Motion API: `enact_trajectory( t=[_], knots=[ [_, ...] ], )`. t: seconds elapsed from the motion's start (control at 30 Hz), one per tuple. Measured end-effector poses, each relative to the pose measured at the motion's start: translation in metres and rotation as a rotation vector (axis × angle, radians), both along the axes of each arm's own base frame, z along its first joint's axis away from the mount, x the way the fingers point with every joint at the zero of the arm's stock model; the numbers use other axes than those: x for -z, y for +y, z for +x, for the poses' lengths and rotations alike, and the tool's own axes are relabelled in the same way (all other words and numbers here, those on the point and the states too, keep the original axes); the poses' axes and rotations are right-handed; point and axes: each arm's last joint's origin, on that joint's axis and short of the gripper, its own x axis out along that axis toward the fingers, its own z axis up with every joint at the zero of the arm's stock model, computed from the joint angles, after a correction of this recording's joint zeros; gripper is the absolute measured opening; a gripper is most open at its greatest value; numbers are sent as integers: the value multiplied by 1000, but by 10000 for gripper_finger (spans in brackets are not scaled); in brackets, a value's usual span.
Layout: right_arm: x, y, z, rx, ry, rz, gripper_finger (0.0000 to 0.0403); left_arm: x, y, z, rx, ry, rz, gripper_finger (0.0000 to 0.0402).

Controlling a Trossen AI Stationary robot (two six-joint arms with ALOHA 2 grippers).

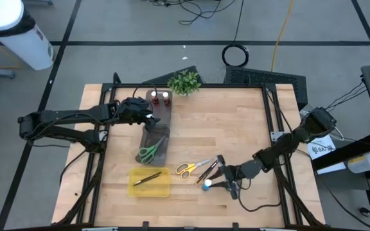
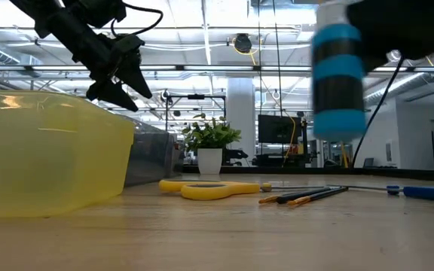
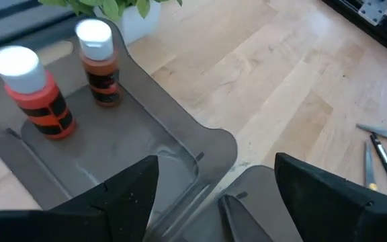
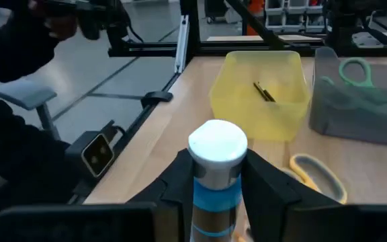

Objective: Pick & Place Paint Supplies
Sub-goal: Put the blue paint bottle into the top black bin

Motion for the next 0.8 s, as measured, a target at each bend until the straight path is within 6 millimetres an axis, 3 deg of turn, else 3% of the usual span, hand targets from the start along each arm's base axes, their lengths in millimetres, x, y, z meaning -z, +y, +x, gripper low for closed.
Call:
enact_trajectory(
  t=[0.17,0.3,0.5,0.67,0.8],
  knots=[
    [-14,-9,22,35,26,-25,80,-2,-11,15,144,-85,15,295],
    [-22,-17,35,45,52,-44,49,-6,-29,34,279,-192,63,288],
    [-22,-33,43,103,102,-65,1,6,-58,58,404,-248,65,290],
    [-15,-35,45,111,128,-83,44,13,-65,63,429,-232,60,289],
    [-3,-28,60,75,38,-79,112,12,-65,63,418,-240,64,282]
  ],
)
